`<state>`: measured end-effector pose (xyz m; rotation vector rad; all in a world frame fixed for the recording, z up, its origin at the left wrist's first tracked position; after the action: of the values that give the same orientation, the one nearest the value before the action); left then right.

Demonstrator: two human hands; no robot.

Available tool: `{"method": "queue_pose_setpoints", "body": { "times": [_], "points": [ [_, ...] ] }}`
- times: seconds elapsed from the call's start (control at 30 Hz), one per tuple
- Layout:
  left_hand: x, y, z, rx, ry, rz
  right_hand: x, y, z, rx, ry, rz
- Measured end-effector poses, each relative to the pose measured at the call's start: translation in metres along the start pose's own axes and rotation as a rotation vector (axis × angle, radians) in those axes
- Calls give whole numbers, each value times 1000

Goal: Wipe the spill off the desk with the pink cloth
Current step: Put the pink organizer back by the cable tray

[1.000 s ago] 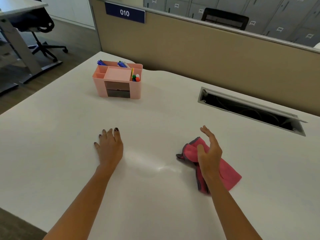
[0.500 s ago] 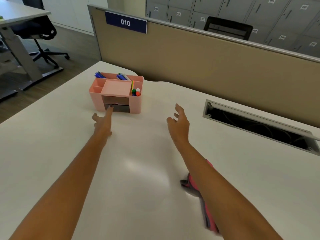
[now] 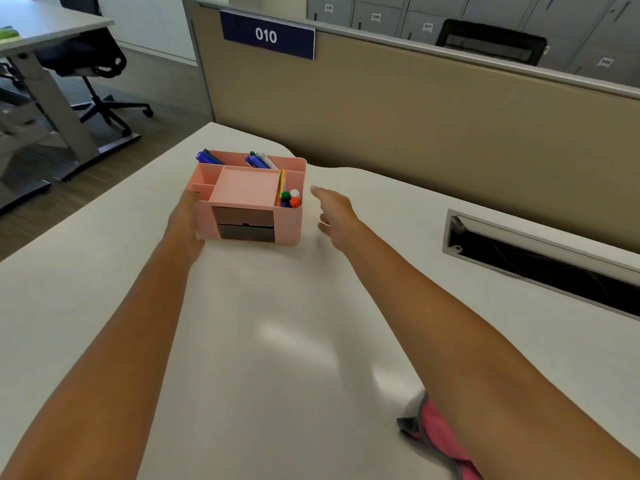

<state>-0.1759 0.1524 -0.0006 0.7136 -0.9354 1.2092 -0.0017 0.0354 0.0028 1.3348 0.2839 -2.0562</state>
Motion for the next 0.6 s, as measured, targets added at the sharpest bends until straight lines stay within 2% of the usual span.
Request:
{"method": "queue_pose_setpoints", "body": {
  "times": [0.17,0.27,0.6],
  "points": [
    [1,8,-25,54,35,-13,-12,-14,-11,-57,-21,-5],
    [2,8,-31,32,35,-33,-13,-20,-17,-60,-22,-43],
    [5,9,-41,-4,46,-122,-6,-30,-28,20,93,30]
  ]
}}
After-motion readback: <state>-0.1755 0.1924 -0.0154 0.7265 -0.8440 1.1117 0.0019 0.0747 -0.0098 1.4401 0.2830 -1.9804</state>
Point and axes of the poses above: each hand's wrist, its own z-axis away from the middle knuckle, its own y-axis out of the back of the hand, x = y × z, the point moved 4 cm from there along -z, towards the middle knuckle, and after that the axes turned 2 degrees about y, right-handed, at the moved point
